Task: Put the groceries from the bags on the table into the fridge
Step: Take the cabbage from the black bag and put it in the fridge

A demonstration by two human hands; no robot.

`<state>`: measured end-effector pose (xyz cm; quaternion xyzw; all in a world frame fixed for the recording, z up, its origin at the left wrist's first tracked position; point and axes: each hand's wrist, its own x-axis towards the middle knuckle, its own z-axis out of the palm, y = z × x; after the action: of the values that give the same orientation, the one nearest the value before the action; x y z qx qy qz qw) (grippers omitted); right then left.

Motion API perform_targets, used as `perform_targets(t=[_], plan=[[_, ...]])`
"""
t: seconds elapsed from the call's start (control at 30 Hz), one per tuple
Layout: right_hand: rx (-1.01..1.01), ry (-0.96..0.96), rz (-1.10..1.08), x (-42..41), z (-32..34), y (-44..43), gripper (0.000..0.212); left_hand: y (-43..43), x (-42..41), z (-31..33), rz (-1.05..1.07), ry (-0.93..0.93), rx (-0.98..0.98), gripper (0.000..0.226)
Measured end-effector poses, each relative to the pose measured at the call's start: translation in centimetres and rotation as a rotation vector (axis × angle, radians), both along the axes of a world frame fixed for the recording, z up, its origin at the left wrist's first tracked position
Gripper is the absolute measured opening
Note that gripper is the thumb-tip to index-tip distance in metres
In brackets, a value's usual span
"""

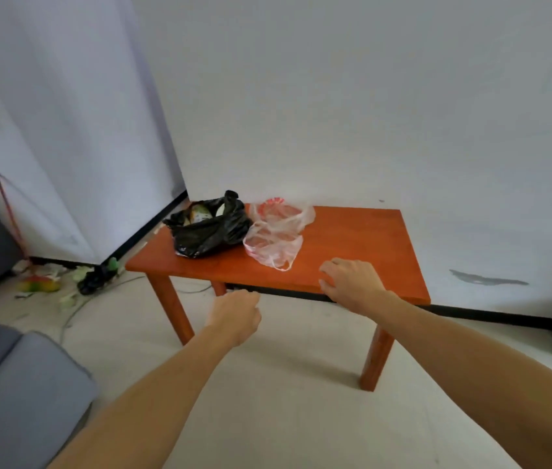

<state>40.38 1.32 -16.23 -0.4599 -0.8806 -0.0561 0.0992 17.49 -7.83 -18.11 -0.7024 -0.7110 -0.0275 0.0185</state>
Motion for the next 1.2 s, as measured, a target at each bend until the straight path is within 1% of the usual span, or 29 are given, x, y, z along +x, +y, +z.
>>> perform_targets(t=[0.17, 0.27, 0.47, 0.53, 0.6, 0.7, 0.9, 1.07, 1.2], plan=[[-0.048, -0.004, 0.038, -6.9, -0.7, 10.2, 0.035, 7.7, -5.8, 0.0, 0.087, -0.03, -0.009, 0.024], [-0.059, 0.015, 0.07, -11.7, -0.2, 16.0, 0.039, 11.4, -10.1, 0.3, 0.136, -0.048, 0.022, 0.022], [-0.078, 0.019, 0.232, -23.2, -1.7, 23.5, 0.032, 16.3, -20.2, -0.6, 0.264, -0.09, 0.004, 0.021], [-0.086, 0.014, 0.262, -27.2, -2.4, 25.5, 0.035, 18.3, -23.8, -1.3, 0.282, -0.098, 0.002, 0.02], [-0.094, 0.005, 0.281, -31.0, -3.4, 27.4, 0.038, 20.6, -27.4, -2.1, 0.277, -0.102, -0.011, 0.019], [-0.116, 0.044, 0.273, -35.8, -4.5, 30.7, 0.038, 24.1, -32.2, -2.8, 0.268, -0.108, -0.001, 0.017], [-0.174, 0.062, 0.197, -45.0, -5.0, 37.1, 0.036, 32.0, -43.1, -3.5, 0.22, -0.106, -0.061, 0.019], [-0.241, 0.038, 0.118, -48.9, -6.0, 42.3, 0.036, 38.4, -47.1, -4.7, 0.153, -0.158, -0.092, 0.019], [-0.287, 0.077, 0.093, -52.2, -8.2, 46.5, 0.032, 44.7, -49.1, -6.2, 0.076, -0.185, -0.079, 0.019]])
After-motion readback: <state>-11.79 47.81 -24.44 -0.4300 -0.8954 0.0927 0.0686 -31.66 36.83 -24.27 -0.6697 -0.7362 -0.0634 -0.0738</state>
